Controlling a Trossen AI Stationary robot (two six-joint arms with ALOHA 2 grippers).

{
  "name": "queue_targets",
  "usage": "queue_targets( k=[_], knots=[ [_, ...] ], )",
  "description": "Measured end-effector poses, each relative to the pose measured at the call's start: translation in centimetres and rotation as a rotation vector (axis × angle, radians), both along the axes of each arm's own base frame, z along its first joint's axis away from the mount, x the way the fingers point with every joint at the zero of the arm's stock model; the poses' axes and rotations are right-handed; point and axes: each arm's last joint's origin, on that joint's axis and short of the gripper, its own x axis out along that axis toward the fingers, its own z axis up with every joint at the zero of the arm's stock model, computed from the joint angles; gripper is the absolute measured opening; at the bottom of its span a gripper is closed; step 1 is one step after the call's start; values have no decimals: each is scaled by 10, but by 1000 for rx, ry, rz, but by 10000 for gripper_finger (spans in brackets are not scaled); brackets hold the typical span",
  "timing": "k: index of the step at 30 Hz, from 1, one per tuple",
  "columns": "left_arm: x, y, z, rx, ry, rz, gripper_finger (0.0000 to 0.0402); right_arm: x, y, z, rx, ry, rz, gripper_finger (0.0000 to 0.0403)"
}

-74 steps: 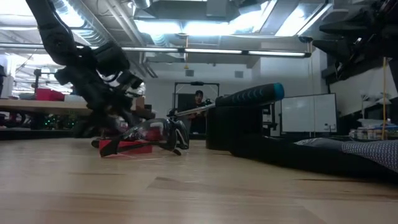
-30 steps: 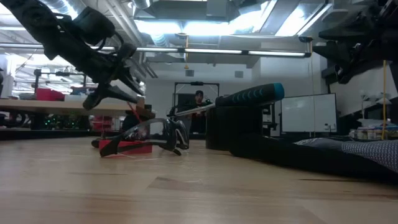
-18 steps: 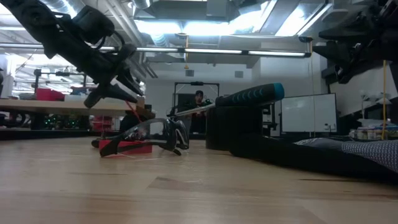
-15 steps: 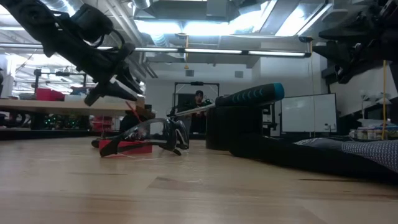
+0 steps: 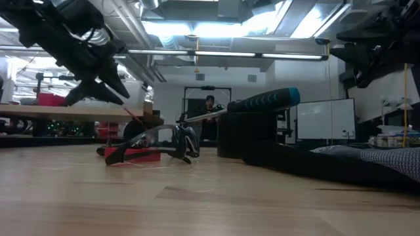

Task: Coil cords
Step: Uncoil the red wire from the spool

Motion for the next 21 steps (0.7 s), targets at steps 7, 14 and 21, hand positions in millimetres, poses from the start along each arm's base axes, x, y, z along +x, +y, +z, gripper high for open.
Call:
queue_targets(
  k=[7,14,21],
  knots=[
    [-1,-1,-2,9,29,42,100,0,0,0,0,0,0,158],
    [-10,0,-16,22,232,143,100,0,0,0,0,-1,0,158],
    [-18,7,-16,220,368,291,100,0,0,0,1,0,-1,158]
  ],
)
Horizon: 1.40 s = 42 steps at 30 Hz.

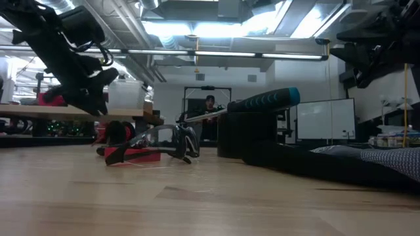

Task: Coil cords
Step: Uncoil the red wire from the spool

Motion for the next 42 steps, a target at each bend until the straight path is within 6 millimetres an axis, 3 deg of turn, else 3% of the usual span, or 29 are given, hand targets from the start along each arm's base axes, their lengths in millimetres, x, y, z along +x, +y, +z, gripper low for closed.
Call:
queue_targets(
  k=[7,14,27,34,42],
  knots=[
    [-2,4,0,-12,7,1,100,0,0,0,1,0,-6,158],
    [0,3,-1,-1,132,-251,100,0,0,0,0,0,-7,158],
    [7,3,4,220,380,-684,100,0,0,0,0,0,-7,158],
    [8,3,2,245,448,-748,100,0,0,0,0,0,-7,158],
    [17,8,-13,214,590,-818,100,0,0,0,0,-1,-8,158]
  ],
)
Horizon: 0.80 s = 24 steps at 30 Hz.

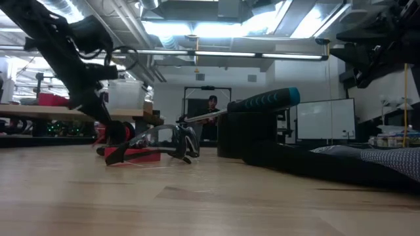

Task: Coil cords
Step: Uncoil the red wire from the spool

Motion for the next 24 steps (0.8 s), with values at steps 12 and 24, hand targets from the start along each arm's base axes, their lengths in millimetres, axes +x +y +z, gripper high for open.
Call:
queue_targets(
  k=[12,24],
  knots=[
    [10,10,-5,135,50,87,100,0,0,0,0,0,0,158],
    [4,7,10,204,-3,41,100,0,-1,0,1,0,-20,158]
  ],
)
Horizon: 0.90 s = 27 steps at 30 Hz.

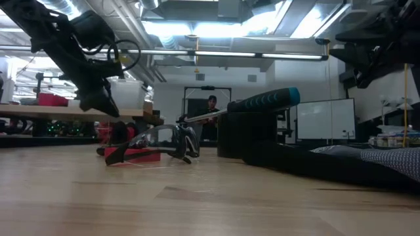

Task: Coil cords
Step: Uncoil the red wire from the spool

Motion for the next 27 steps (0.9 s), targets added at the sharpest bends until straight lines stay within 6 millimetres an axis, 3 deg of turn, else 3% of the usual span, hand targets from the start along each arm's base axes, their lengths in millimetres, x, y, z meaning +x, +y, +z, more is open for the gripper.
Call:
queue_targets(
  k=[17,27],
  knots=[
    [-2,14,-9,29,193,-146,100,0,0,0,-4,1,-18,158],
    [-5,21,-9,-16,154,-187,100,0,0,0,-4,1,-18,158]
  ],
)
